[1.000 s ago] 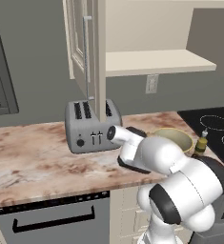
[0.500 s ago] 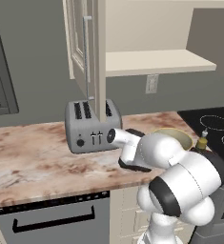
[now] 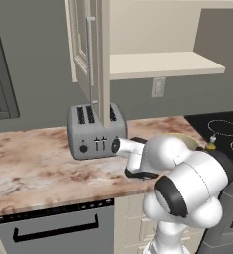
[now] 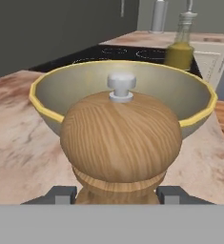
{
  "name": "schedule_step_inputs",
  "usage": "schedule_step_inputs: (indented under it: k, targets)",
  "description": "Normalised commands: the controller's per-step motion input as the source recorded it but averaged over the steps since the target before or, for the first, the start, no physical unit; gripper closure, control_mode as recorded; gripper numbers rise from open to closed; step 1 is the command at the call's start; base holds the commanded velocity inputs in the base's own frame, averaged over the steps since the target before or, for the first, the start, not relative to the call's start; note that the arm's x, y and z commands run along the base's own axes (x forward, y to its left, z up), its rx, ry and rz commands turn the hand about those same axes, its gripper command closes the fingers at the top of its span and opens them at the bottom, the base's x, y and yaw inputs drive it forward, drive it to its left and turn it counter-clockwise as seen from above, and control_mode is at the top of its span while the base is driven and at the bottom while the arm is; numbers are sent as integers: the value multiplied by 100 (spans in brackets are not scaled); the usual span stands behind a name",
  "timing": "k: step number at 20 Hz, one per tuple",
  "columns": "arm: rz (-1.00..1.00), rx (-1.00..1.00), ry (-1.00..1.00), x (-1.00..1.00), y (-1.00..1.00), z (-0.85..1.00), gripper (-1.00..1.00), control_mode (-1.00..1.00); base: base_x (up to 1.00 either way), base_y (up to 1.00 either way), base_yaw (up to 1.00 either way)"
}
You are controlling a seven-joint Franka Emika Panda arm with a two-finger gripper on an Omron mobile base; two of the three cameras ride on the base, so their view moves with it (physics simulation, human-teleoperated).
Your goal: Retrieve the bottle and the shaker from the cabinet and place them next to the mixing bowl on the counter. Then add garlic from the fridge to the mixing bowl.
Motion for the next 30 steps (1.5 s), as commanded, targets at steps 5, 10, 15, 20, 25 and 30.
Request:
schedule_step_inputs:
  k: [5,10,15,20,25,30]
  targets:
    - [0,0,0,15,0,-23,100,-100,0,0,0]
    - [0,-1,0,14,-6,-18,100,-100,0,0,0]
    - [0,-3,0,7,-2,-1,100,-100,0,0,0]
    - [0,-2,0,5,-1,-2,100,-100,0,0,0]
    - [0,0,0,6,0,-15,100,-100,0,0,0]
    - [0,0,0,6,-3,-25,100,-100,0,0,0]
